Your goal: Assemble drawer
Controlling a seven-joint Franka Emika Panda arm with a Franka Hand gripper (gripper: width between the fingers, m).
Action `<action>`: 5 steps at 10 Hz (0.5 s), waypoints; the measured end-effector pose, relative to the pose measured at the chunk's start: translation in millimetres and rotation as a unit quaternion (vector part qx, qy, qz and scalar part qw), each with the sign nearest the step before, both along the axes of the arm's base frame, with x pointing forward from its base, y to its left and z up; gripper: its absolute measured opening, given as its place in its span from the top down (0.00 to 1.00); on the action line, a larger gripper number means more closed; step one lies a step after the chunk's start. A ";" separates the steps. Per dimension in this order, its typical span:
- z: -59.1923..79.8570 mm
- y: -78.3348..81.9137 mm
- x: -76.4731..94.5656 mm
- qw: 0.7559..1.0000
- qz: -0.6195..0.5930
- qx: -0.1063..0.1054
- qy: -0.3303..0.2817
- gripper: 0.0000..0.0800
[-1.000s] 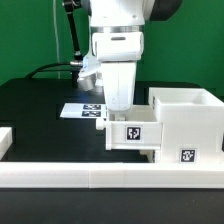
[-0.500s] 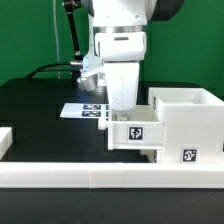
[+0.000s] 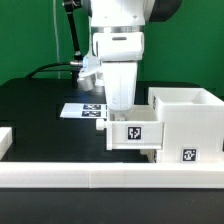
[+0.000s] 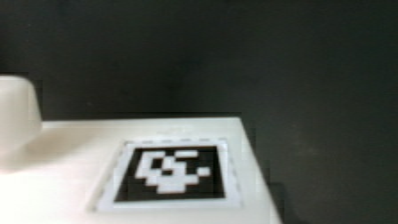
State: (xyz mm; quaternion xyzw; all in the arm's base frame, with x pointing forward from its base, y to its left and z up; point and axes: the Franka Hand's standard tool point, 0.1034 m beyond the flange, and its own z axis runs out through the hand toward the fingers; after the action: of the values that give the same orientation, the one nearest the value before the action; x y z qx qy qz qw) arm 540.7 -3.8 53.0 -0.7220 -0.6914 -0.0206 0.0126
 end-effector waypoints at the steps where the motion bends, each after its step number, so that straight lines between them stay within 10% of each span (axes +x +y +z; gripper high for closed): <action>1: 0.4 -0.6 -0.4 1.000 0.000 -0.001 0.008 0.95; 5: 0.1 -0.7 -0.8 1.000 0.000 -0.001 0.007 0.95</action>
Offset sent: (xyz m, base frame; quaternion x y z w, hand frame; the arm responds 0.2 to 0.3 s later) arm 0.0000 0.0000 0.0000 0.0000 0.0000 0.0000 1.0000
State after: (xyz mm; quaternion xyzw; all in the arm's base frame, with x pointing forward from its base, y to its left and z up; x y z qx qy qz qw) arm 539.9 -4.5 53.1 -0.7222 -0.6913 -0.0148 0.0174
